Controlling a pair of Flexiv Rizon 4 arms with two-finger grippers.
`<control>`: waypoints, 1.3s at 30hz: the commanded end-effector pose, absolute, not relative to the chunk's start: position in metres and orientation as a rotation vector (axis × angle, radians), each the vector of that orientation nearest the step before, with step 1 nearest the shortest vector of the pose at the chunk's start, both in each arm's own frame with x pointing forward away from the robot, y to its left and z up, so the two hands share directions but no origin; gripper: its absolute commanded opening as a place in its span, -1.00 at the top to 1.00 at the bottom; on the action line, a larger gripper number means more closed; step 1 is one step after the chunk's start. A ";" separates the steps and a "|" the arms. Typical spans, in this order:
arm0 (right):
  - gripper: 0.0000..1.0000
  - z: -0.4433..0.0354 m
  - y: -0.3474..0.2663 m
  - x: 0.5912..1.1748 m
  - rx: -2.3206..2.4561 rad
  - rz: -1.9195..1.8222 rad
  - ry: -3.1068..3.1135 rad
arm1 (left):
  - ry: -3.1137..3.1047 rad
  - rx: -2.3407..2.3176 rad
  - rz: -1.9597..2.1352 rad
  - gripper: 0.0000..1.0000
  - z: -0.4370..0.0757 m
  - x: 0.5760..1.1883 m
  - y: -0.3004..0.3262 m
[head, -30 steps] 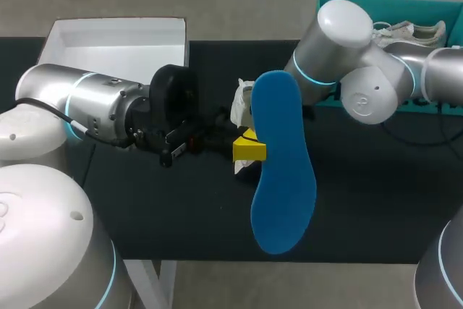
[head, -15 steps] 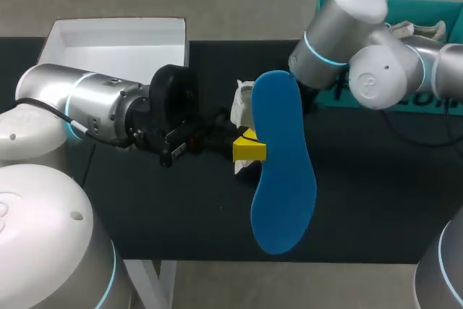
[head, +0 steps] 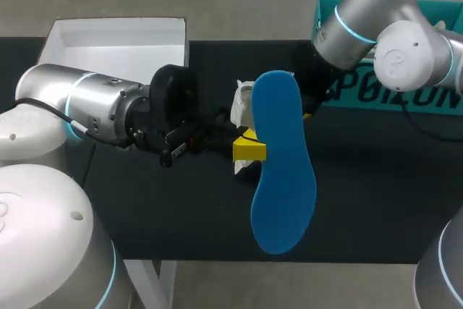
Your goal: Take the shoe out of the shoebox, open the shoe tongue, remove and reinsert the insole, then place the shoe into the shoebox
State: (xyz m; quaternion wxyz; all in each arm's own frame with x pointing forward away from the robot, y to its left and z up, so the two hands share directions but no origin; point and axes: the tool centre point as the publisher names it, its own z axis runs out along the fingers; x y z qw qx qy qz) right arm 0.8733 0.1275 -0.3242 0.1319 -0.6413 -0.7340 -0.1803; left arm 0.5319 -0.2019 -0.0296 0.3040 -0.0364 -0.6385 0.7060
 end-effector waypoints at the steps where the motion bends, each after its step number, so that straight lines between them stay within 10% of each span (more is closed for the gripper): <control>1: -1.00 -0.325 0.128 0.873 -1.863 -0.526 -2.130 | -1.690 -0.095 1.873 1.00 -0.031 0.531 -0.202; 39: -1.00 -0.220 0.081 0.878 -1.499 -0.936 -1.721 | -2.167 -0.669 1.896 1.00 -0.025 0.570 -0.190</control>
